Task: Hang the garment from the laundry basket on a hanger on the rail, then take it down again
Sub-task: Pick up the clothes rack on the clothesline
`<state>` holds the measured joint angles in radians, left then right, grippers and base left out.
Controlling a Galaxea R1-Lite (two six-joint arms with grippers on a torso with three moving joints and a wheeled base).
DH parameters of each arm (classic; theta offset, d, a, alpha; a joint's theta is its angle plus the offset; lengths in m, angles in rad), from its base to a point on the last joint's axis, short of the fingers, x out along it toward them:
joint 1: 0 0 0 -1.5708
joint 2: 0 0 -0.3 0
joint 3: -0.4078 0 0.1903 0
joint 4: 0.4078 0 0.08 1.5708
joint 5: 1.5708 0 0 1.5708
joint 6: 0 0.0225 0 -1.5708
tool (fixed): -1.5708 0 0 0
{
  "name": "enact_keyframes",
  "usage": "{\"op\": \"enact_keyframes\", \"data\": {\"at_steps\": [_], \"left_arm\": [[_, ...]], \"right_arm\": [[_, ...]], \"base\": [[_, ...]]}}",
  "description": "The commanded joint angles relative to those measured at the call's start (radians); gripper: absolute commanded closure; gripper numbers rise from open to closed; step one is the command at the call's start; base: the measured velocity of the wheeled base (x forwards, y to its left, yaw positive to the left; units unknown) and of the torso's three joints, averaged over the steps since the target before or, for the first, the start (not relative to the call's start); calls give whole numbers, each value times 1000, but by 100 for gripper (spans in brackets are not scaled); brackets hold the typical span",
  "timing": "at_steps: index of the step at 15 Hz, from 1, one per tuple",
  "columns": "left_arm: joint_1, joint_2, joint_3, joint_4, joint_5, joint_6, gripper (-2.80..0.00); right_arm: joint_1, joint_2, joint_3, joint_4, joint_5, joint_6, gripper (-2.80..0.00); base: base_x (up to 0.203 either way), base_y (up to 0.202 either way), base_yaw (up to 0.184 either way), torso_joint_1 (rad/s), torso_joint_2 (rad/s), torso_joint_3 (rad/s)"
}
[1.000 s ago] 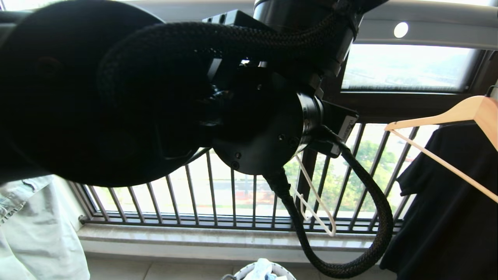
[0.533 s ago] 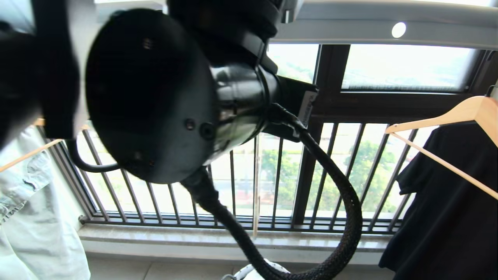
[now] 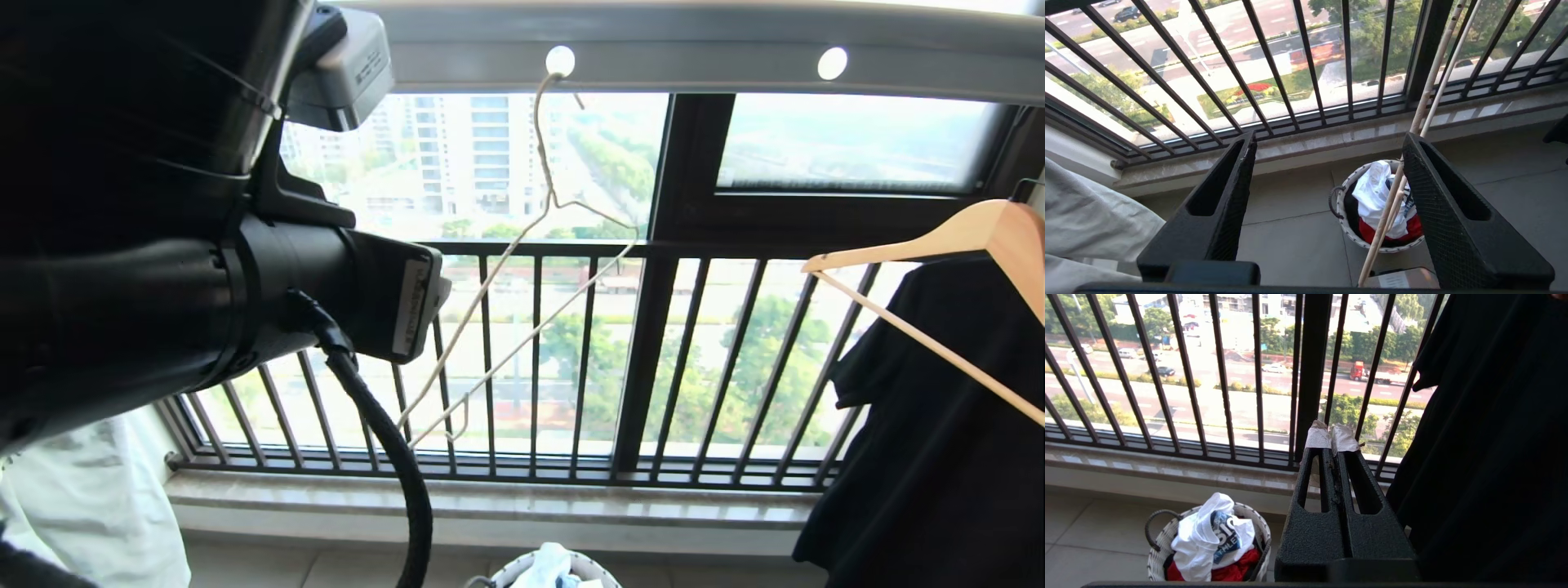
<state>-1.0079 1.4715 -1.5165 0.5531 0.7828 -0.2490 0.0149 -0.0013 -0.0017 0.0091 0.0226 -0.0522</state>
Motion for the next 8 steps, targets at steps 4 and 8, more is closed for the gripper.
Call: {"op": "enact_keyframes", "data": {"at_steps": [4,8], "left_arm": [[202,14,118,-24,-527,-64,-280],[341,46,177,-183,-810,-65,-280]], "right_arm": [[0,0,0,0,0,-2,0],[0,0,0,0,0,0,0]], "base": [[0,0,0,0,0,0],[0,0,0,0,0,0]]}}
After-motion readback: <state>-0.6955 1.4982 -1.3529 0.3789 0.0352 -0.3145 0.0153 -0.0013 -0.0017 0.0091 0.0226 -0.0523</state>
